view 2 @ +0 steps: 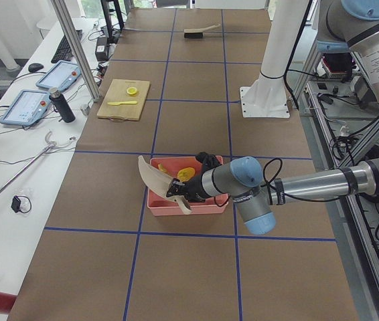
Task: Sweep and dump trash into bin
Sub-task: 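Tilt the dustpan over the pink bin with the left gripper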
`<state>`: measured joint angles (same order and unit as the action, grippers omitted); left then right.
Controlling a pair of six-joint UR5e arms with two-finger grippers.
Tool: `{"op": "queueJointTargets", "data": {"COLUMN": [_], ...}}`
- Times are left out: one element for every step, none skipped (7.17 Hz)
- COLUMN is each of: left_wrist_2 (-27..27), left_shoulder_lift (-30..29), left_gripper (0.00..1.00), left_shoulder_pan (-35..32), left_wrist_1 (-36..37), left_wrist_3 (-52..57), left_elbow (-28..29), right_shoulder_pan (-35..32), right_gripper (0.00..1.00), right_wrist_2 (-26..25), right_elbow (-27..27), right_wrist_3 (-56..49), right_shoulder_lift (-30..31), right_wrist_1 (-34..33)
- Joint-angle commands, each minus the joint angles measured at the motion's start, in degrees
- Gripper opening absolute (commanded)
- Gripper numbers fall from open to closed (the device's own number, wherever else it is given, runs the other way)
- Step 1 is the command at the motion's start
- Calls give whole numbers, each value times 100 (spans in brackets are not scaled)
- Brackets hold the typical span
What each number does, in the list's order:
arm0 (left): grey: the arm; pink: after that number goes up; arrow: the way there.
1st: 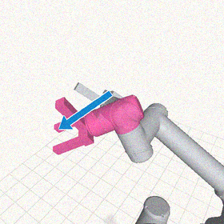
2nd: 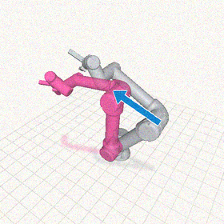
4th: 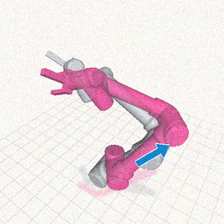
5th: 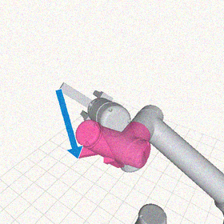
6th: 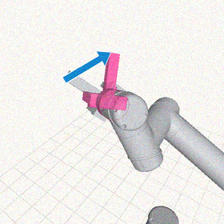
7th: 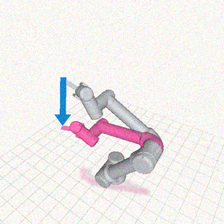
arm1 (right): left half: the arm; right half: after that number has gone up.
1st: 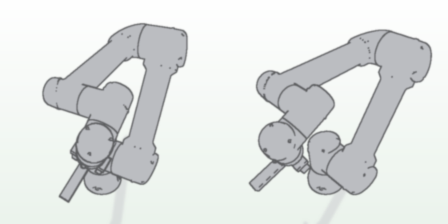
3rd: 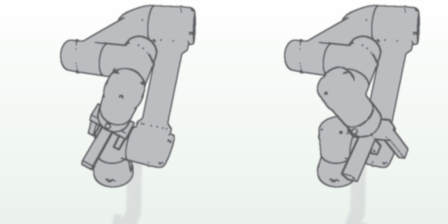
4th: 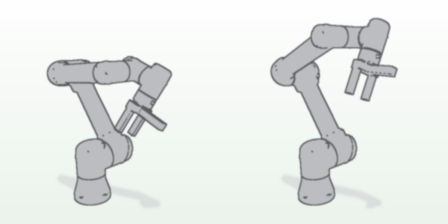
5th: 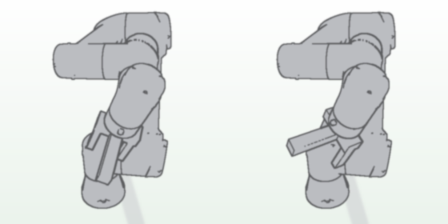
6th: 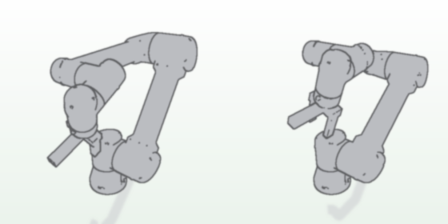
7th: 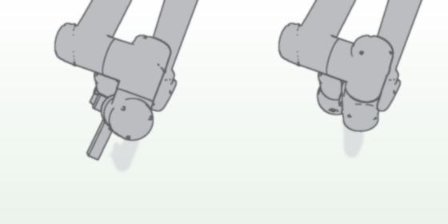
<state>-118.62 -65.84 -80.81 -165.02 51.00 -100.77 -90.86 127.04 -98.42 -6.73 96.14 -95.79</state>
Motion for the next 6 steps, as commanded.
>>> {"op": "queueJointTargets", "data": {"left_wrist_2": [451,741,1074,1504,1682,1710], "left_shoulder_lift": [-43,-43,-43,-43,-78,-87], "left_gripper": [0,0,0,0,0,0], "left_shoulder_pan": [30,30,21,21,21,30], "left_wrist_1": [-4,-13,-21,-48,-48,-48], "left_wrist_3": [670,1214,1872,2714,3270,3302], "left_elbow": [-240,-407,-591,-819,-909,-909], "right_shoulder_pan": [7,-1,-2,-2,-2,7], "right_gripper": [100,100,100,100,100,100], "right_wrist_2": [101,84,102,76,102,93], "right_elbow": [33,103,190,200,226,235], "right_wrist_3": [23,14,14,23,23,23], "right_shoulder_lift": [-8,-8,-17,-147,-149,-175], "right_wrist_1": [-1,-1,-1,-10,-10,-1]}}
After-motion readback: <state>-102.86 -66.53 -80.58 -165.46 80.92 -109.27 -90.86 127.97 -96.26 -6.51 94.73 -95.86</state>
